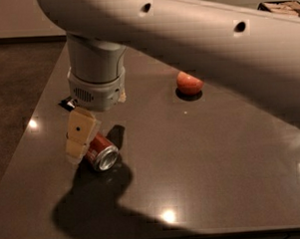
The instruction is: Place coke can upright
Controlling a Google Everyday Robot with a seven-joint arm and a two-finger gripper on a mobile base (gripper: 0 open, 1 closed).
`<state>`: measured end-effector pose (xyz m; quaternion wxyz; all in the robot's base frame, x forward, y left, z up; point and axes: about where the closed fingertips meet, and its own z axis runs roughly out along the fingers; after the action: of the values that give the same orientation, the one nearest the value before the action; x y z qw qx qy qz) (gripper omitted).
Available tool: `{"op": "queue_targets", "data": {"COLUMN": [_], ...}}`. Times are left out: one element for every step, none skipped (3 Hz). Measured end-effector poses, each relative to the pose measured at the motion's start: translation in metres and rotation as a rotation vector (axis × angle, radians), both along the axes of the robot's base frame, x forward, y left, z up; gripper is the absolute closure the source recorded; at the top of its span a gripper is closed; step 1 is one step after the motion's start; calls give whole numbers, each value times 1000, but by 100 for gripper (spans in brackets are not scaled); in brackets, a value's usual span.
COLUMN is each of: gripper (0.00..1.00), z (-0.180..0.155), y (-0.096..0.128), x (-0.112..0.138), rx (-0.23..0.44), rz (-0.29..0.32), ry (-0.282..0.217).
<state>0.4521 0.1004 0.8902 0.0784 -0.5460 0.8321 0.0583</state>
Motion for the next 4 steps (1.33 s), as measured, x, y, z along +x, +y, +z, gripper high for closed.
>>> {"op": "queue_targets", "data": {"gripper": [0,0,0,15], "z": [-17,-32,-45,-49], "y": [20,32,36,36], "x": [0,2,6,10], "rx": [-25,-58,-84,-99], "rz": [-39,-60,-84,-107], "ry": [15,30,43,43]}}
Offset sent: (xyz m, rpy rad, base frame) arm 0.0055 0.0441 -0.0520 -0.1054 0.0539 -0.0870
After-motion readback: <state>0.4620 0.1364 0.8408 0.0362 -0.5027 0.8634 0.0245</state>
